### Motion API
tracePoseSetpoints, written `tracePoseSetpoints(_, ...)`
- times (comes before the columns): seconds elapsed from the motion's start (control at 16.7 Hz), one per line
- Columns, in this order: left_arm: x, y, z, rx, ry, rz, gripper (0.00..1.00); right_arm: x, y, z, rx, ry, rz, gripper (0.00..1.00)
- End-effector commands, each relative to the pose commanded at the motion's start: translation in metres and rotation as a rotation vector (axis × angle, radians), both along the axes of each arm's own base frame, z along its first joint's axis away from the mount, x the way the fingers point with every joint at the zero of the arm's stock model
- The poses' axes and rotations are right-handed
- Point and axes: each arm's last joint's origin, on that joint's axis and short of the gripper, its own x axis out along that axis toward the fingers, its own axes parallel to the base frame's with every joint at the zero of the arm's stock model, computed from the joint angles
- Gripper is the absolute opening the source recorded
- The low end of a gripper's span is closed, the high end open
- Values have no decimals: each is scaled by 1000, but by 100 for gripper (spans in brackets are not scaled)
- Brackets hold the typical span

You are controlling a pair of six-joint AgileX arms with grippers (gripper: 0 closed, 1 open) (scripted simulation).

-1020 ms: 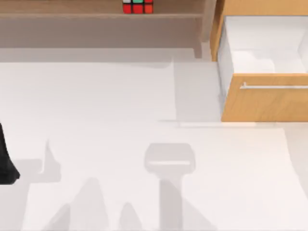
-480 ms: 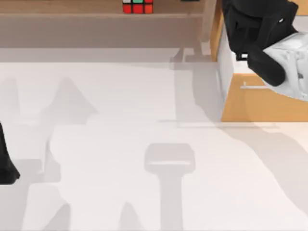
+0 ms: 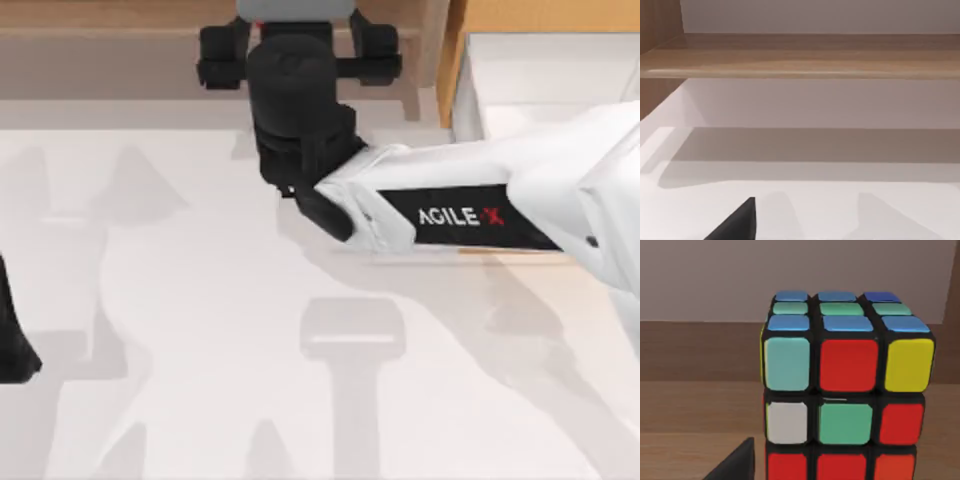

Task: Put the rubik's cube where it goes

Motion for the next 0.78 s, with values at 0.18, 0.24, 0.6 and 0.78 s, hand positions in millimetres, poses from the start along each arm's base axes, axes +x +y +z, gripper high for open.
tracePoseSetpoints(0.18,0,0,0,0,0,0,100,0,13,-15,4,-3,-4,100)
tracePoseSetpoints(0.24,0,0,0,0,0,0,100,0,13,-15,4,-3,-4,100)
tracePoseSetpoints(0.6,0,0,0,0,0,0,100,4,12,-15,2,-1,-6,100)
tracePoseSetpoints(0.78,0,0,0,0,0,0,100,19,14,-14,4,-4,-4,100)
